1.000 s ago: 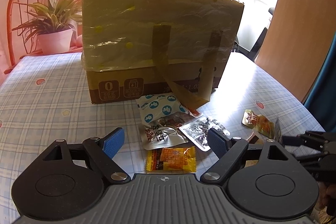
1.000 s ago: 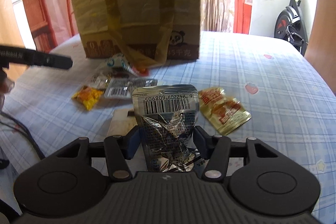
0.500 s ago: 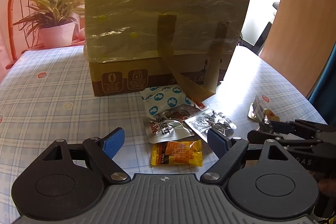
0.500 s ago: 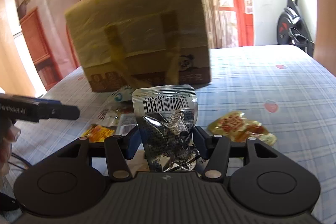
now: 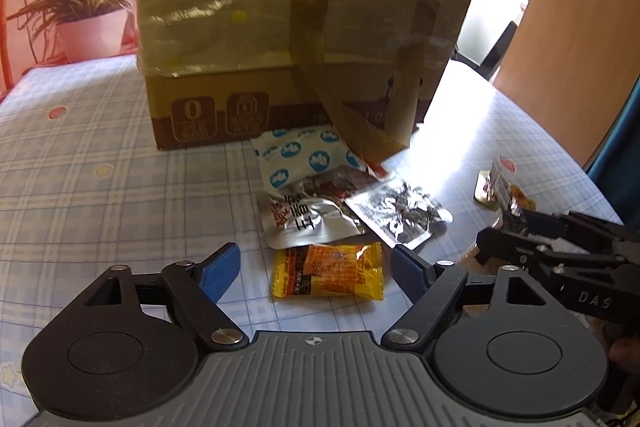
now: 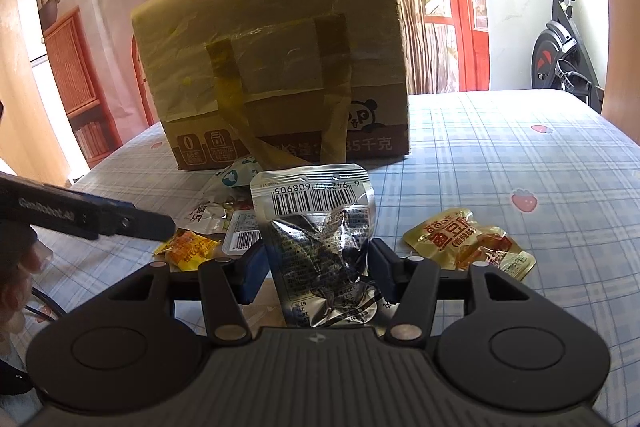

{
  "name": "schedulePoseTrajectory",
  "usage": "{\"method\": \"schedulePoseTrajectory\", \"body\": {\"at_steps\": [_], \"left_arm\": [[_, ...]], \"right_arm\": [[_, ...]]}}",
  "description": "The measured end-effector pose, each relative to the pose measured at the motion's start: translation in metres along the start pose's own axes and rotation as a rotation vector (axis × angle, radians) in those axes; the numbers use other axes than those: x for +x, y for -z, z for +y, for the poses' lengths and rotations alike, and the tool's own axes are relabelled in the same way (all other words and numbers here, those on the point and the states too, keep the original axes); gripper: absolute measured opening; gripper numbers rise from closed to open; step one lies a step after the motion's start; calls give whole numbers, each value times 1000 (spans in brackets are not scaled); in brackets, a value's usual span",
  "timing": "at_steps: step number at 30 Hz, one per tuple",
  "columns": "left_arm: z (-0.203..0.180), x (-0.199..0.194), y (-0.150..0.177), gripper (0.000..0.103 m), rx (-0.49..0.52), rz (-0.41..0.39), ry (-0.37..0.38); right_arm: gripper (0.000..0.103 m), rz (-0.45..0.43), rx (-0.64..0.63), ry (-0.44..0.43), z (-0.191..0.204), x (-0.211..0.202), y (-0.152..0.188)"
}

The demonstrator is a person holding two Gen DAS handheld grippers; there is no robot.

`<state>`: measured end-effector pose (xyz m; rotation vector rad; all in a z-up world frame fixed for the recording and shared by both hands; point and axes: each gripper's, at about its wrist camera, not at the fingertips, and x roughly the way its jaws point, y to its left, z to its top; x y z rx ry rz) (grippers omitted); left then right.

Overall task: Organize snacks
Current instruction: 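Lift the silver foil packet with the right tool while the left tool grasps the orange-yellow packet, then carry the silver foil packet and orange-yellow packet up over the box opening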

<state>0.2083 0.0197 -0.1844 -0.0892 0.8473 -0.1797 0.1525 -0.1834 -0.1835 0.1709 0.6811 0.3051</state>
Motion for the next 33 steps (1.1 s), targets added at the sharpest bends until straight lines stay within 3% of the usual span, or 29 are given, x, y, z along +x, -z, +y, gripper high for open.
{"method": "schedulePoseTrajectory", "body": {"at_steps": [6,13,18,20,27,33], "left_arm": [[-8,14,2,82,52,11,-4],[-11,20,7,71,79,-1,-19],[-6,14,9,61,59,-19,-19],[-2,11,8,46,40,-23,-12],[0,4,10,45,36,-37,-8],[0,-8,6,45,43,-97,-5]], "right_arm": [[57,0,1,0,0,0,0],[57,-1,4,0,0,0,0],[57,-2,5,1,0,0,1],[57,-2,5,1,1,0,1],[57,-2,8,5,1,-1,0],[57,-7,8,13,3,-4,-2]]}}
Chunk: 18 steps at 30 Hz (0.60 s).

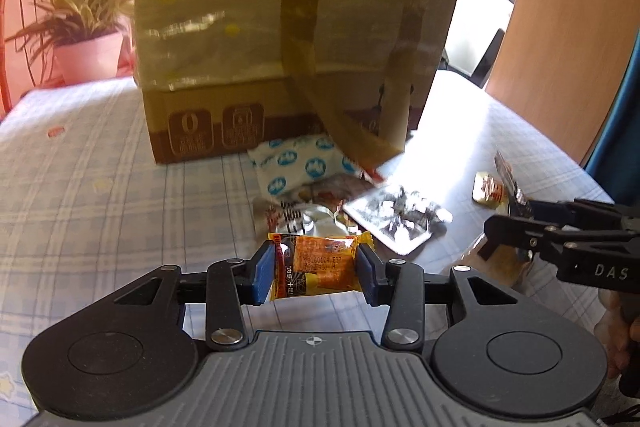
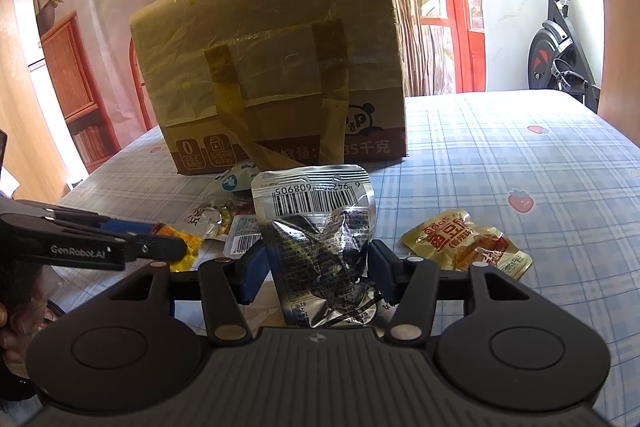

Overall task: Organize snacks
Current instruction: 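Carry the silver foil packet and orange-yellow packet up over the box opening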

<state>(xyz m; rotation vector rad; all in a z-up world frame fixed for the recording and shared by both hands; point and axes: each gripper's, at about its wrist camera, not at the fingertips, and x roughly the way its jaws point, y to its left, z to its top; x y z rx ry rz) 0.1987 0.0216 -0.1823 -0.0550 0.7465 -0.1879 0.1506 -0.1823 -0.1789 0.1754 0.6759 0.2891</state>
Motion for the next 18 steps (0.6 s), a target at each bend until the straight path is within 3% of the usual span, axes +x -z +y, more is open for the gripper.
{"method": "schedulePoseTrajectory", "body": {"at_steps": [18], "left_arm": [[3,-49,-43,45,31,-195,0]], "right_arm": [[56,-107,-35,-4,9,-20,-37]]}}
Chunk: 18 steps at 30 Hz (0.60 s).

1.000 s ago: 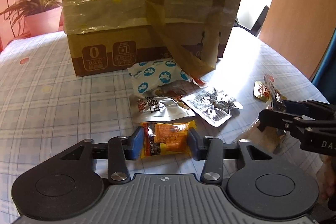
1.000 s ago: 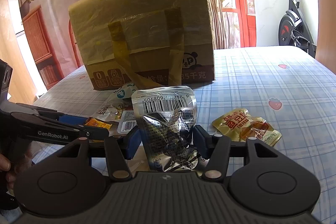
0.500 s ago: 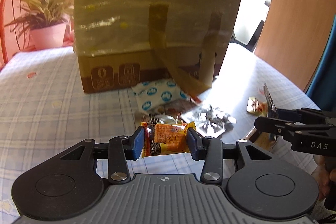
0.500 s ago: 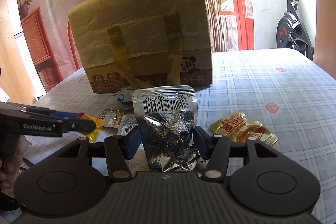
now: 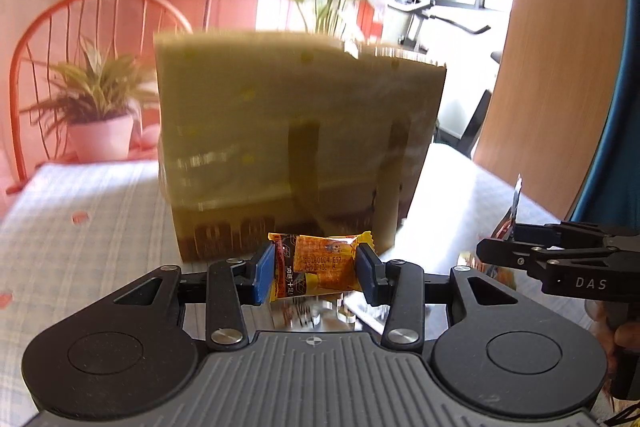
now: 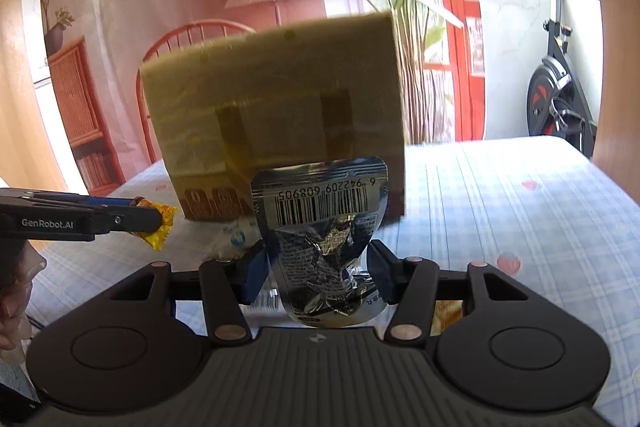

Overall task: Organize snacks
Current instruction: 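Carry the silver foil packet and orange-yellow packet up over the box opening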

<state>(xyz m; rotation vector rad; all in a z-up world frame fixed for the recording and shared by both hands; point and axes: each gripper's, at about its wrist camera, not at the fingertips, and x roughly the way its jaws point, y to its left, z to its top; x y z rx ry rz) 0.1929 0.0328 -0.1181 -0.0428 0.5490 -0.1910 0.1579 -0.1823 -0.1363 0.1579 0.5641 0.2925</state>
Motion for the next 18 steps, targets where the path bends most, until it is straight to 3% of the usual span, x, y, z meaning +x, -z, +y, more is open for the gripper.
{"method": "schedulePoseTrajectory", "body": {"at_steps": [7,14,18], "left_arm": [[3,-17,-47,45,16,-106,16],[1,-24,-104,45,29,-217,40],[6,-16,-137,46,8,-235,58]], "right_arm": [[56,-87,-27,-32,7,-3,-47],[56,-188,-61,-69,10,3,-116],[56,-233,-103,-75,13,14,-155]]}}
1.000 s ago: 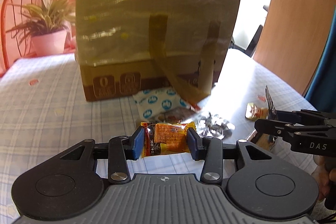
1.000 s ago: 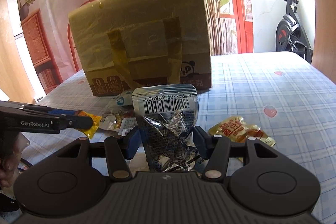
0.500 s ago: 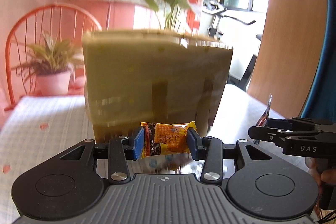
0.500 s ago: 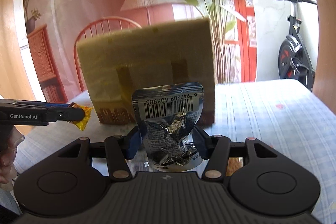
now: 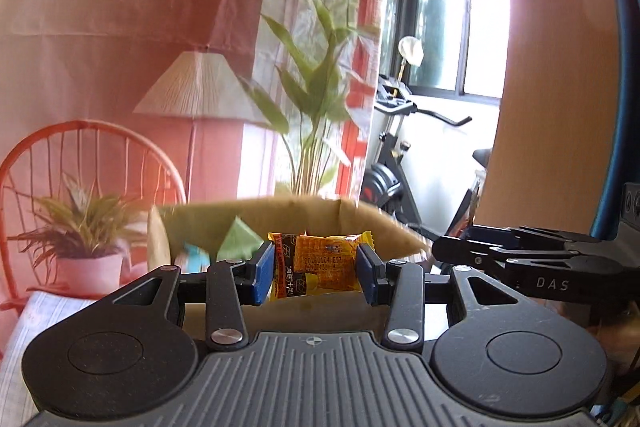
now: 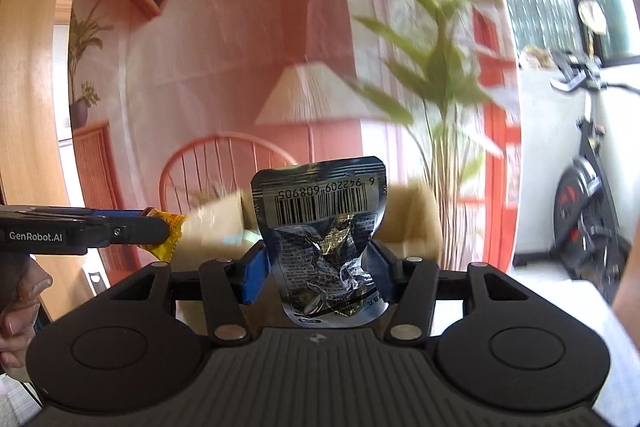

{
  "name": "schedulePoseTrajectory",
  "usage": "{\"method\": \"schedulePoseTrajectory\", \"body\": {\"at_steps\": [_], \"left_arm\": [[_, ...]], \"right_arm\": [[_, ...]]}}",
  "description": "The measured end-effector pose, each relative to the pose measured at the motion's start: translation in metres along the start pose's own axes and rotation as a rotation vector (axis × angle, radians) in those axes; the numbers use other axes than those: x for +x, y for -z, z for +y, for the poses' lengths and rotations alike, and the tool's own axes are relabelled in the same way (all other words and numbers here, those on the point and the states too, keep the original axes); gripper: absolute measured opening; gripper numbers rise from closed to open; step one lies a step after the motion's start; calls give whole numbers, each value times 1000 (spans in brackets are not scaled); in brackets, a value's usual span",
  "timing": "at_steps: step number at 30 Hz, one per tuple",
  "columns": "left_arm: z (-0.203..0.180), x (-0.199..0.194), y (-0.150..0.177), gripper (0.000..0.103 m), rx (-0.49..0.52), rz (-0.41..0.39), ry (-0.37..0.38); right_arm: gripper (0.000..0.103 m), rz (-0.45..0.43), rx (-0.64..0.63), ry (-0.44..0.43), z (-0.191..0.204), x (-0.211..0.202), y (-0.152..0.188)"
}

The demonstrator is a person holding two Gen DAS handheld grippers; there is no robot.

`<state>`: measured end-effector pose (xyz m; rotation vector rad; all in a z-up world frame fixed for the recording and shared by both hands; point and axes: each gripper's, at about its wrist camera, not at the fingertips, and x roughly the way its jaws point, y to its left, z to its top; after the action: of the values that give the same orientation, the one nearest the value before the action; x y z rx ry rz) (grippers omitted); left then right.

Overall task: Organize snacks
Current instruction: 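Carry the silver foil packet and orange-yellow packet up over the box opening, then open both tools to drop the packets into the box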

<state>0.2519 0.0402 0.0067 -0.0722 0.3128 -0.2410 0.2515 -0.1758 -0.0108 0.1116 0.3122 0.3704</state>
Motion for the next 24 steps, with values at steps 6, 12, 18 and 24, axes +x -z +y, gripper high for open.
{"method": "schedulePoseTrajectory", "body": {"at_steps": [6,12,18,24], "left_arm": [[9,38,-32,46,-35,-7,12],[17,75,-32,46,-41,52,19],[21,95,-20,47,-39,105,35],[21,108,-12,53,-10,136,35]], "right_arm": [[56,-27,-15,-11,-5,39,-40],[56,7,-53,8,-7,76,-52],[56,82,-61,36,-18,104,-36],[57,137,-49,65,-25,111,-15]]}}
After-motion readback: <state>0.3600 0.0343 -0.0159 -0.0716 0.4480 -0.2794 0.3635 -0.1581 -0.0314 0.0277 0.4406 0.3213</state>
